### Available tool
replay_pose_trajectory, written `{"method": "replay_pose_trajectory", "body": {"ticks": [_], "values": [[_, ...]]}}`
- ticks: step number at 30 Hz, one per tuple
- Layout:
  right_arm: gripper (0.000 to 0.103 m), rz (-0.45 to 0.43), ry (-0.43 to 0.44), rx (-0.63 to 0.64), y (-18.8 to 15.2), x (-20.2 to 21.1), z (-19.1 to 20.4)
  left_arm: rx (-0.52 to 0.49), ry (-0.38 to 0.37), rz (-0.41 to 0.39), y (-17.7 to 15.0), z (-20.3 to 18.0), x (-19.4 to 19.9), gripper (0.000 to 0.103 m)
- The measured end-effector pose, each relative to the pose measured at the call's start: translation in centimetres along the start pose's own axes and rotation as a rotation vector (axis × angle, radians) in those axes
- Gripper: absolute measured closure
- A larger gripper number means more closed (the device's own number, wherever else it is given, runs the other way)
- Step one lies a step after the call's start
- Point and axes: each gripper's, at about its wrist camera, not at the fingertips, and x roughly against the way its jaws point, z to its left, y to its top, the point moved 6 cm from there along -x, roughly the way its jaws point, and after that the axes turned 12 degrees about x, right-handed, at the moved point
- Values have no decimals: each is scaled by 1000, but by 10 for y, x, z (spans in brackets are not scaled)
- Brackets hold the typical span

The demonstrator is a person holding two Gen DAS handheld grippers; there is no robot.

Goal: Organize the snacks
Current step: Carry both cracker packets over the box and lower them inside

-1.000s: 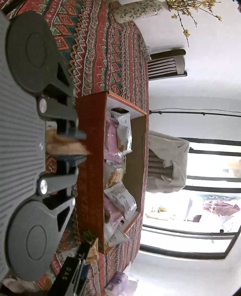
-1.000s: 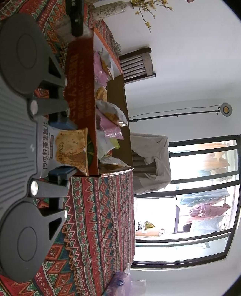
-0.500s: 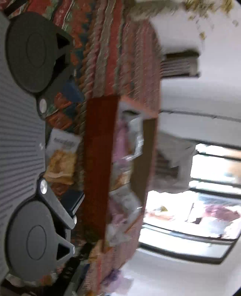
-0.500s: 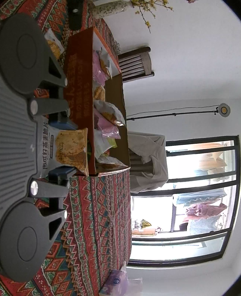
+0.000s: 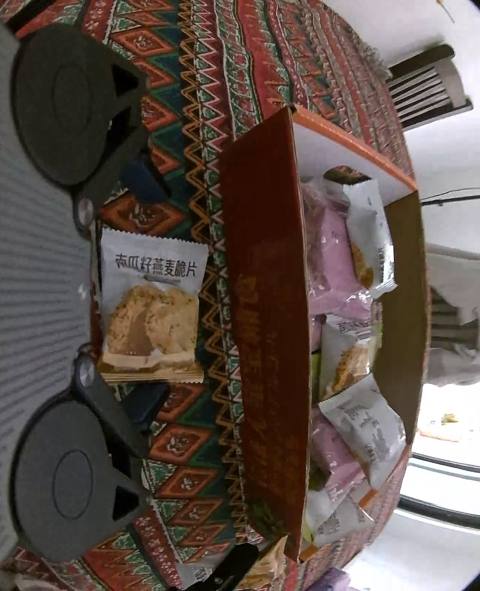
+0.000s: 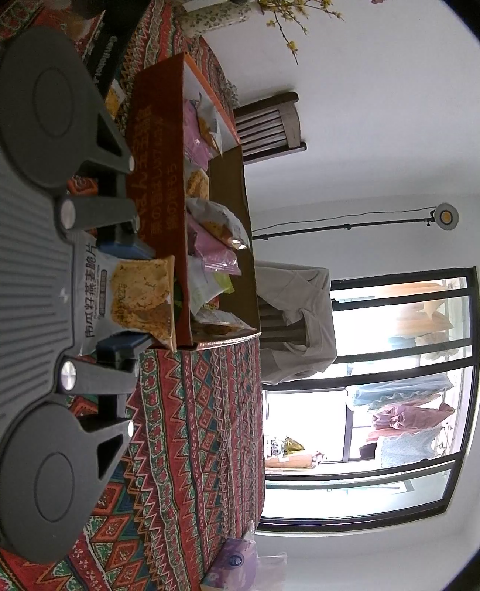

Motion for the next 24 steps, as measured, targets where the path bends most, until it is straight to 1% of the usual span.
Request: {"method": "replay_pose_trajectory", "body": {"ticks": [2,3,4,5,6,7,8,10,13,15,19,22,24], "values": [[63,0,0,0,0,0,0,-6,-2,17,4,0,-2,0],[63,0,0,-1,0,0,0,-7,-4,9,3,0,-2,1],[63,0,1,-1,0,0,0,-10,-9,-7,2,0,-1,6],[63,0,2,-2,0,0,0,-18,-18,-22,1,-1,2,16],[63,0,2,-2,1,0,0,-20,-22,-35,0,-4,7,24],[62,1,3,-2,1,-1,0,-22,-24,-41,0,-5,11,35],[62,1,3,-2,1,-1,0,-22,-37,-39,-1,-6,14,43],[62,0,3,-2,1,0,0,-35,-48,-51,-4,-7,18,49],[62,-3,3,-4,1,0,0,-54,-38,-89,-8,-6,26,50],[62,-3,4,-3,1,0,0,-59,-45,-122,-10,-6,33,59],[62,-6,6,-2,1,1,0,-65,-73,-168,-14,-6,50,59],[62,-8,5,-2,1,0,1,-66,-79,-203,-17,-6,57,60],[62,-12,4,-2,1,1,0,-61,-99,-231,-18,-6,64,60]]}}
